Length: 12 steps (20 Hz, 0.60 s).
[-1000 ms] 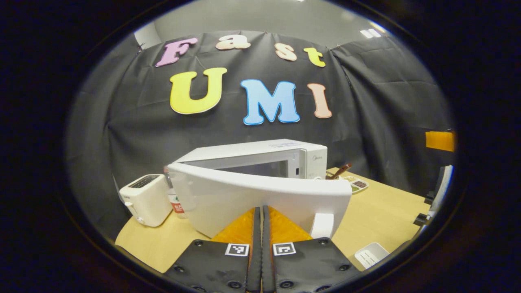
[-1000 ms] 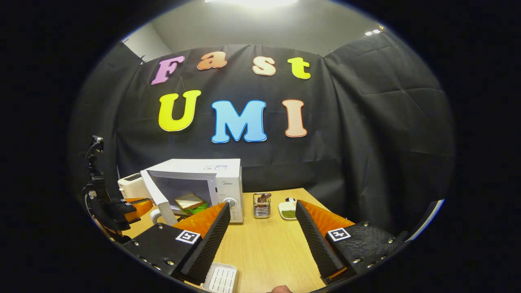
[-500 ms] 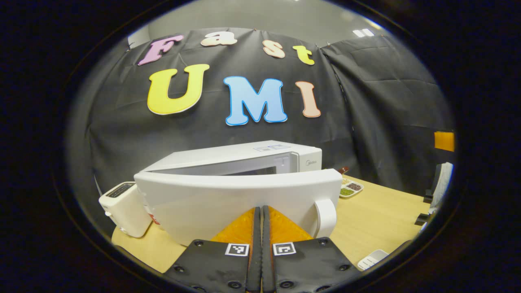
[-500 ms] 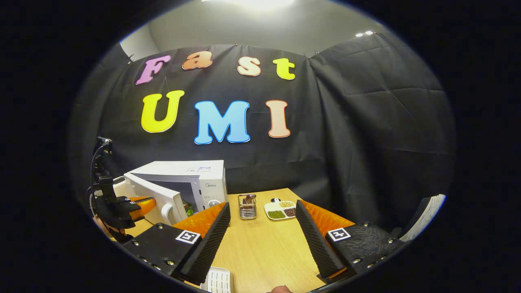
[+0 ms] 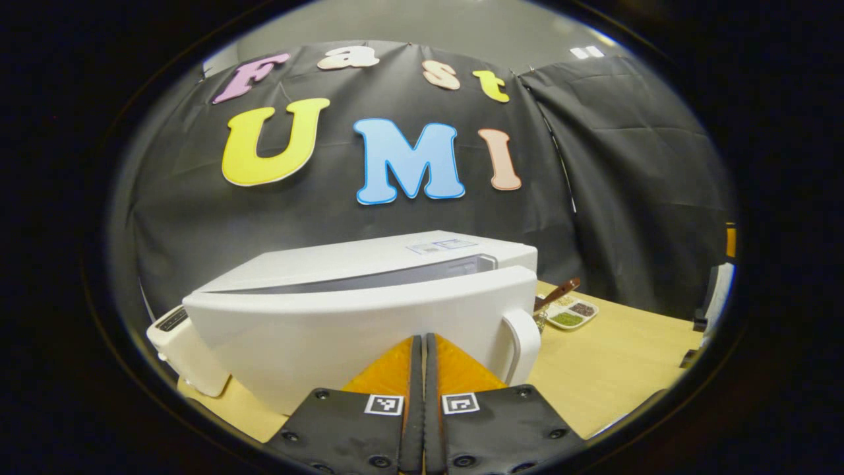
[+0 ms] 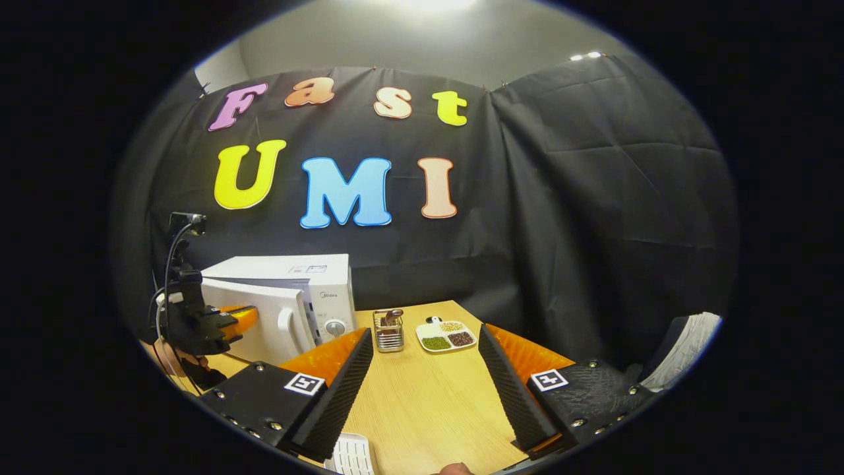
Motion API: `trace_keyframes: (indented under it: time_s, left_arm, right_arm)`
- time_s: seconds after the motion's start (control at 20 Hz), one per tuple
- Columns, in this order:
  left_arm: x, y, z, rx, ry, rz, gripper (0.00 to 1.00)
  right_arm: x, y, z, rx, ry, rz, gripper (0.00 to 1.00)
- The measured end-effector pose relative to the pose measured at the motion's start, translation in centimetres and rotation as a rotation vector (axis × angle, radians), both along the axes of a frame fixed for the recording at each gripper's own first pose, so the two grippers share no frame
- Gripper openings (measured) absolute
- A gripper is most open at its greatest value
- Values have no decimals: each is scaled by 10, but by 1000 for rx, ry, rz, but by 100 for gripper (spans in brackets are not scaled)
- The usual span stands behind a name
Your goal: Open the microwave oven with the left hand, put the food in, and close the microwave oven.
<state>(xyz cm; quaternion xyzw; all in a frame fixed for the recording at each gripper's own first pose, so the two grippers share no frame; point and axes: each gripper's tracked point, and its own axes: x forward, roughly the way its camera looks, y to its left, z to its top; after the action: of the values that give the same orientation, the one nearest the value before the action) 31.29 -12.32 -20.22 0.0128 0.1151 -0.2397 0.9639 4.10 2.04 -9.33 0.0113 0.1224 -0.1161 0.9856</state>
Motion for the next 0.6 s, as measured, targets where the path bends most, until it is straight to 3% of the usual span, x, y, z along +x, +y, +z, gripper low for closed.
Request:
trace_keyframes:
  time_s: [0.05,0.45,0.5,0.6]
  left_arm:
    - [5,-1,-1,-5,2,1,7]
    - [29,0,-3,-26,7,45,8]
    - [29,-5,-1,-47,4,42,7]
    - [30,-5,-3,-47,4,63,7]
  right_arm:
    - [0,0,-1,-2,3,-5,98]
    - [-3,-3,0,-29,7,-30,98]
    - [-4,-3,-2,-30,12,-31,93]
    - [-5,-2,-4,-27,19,-29,98]
